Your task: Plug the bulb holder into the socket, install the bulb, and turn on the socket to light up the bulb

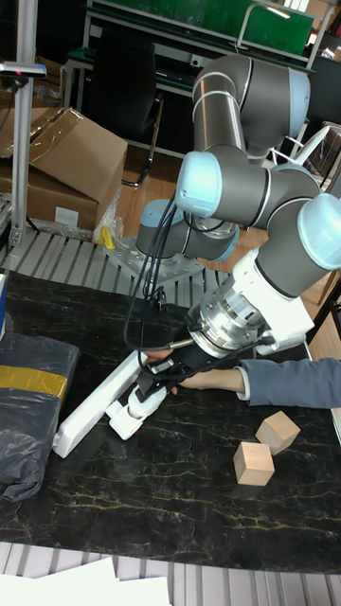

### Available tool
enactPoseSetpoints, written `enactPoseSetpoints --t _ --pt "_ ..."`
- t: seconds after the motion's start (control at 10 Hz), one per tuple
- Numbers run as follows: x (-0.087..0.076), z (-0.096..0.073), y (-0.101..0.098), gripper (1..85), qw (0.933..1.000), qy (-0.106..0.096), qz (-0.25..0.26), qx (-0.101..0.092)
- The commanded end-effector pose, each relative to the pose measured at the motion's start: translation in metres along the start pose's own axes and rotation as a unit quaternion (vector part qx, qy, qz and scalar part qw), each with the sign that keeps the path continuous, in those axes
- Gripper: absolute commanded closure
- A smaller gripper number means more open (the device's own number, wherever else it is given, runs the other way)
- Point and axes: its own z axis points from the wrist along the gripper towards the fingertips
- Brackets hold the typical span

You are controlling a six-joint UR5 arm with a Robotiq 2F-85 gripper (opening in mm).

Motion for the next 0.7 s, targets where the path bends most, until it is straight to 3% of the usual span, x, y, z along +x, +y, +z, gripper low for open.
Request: enactPoseSetpoints --t 0.0,0.2,0.4,0.6 --pt "0.015 -0.004 0.003 72.7 0.9998 0.012 -0.015 -0.002" --pt "0.009 -0.012 0.008 72.3 1.0 0.004 -0.007 -0.004" --pt "-0.002 -0.011 0.006 73.0 0.9999 -0.017 0.001 -0.003" --pt "-0.014 -0.012 0.007 64.0 0.9991 -0.04 -0.006 -0.013"
